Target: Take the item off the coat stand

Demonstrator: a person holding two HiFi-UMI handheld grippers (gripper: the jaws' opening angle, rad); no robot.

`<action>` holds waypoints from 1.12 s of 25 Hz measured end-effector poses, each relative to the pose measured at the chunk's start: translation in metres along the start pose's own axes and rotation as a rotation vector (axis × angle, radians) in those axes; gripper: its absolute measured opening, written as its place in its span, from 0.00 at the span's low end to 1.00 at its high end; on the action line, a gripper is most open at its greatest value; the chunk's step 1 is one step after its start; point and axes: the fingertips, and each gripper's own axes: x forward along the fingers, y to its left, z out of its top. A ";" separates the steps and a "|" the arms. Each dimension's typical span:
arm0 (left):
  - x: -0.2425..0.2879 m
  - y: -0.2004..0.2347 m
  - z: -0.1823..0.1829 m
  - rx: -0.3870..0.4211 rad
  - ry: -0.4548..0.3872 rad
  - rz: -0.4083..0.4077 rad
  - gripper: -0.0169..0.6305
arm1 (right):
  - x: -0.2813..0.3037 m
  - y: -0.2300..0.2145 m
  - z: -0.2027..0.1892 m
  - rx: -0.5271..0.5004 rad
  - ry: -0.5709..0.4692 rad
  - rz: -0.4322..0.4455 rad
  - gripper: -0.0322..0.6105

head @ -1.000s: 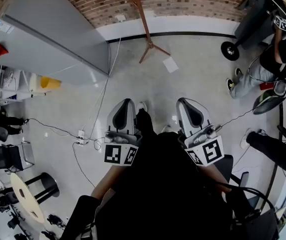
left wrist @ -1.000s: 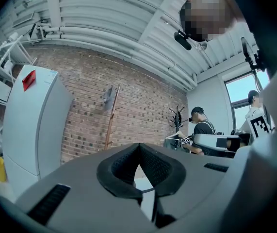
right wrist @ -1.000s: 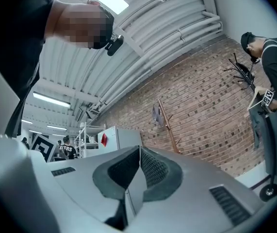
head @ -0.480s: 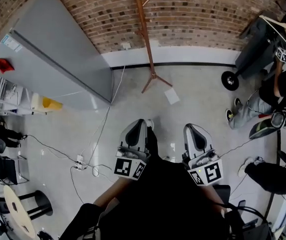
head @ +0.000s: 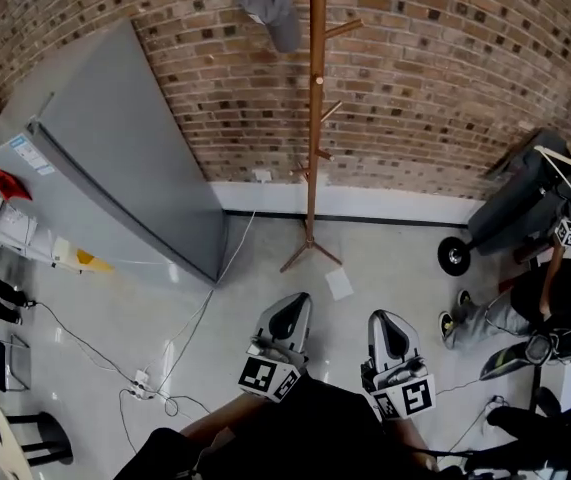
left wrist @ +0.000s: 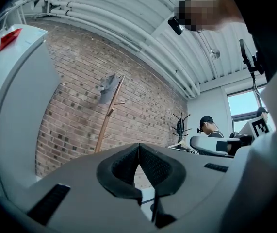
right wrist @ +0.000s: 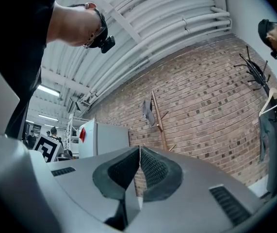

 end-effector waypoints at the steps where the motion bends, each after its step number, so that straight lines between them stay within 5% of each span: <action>1: 0.010 0.010 0.005 0.005 -0.003 0.002 0.05 | 0.014 -0.004 0.002 -0.006 -0.007 0.001 0.08; 11: 0.086 0.099 0.042 -0.006 -0.026 0.007 0.05 | 0.140 -0.041 0.007 -0.075 -0.041 0.011 0.08; 19: 0.124 0.132 0.060 0.002 -0.034 -0.017 0.05 | 0.180 -0.047 -0.003 -0.009 -0.019 0.044 0.08; 28: 0.151 0.146 0.091 0.046 -0.079 0.094 0.05 | 0.219 -0.081 0.017 -0.060 -0.027 0.043 0.08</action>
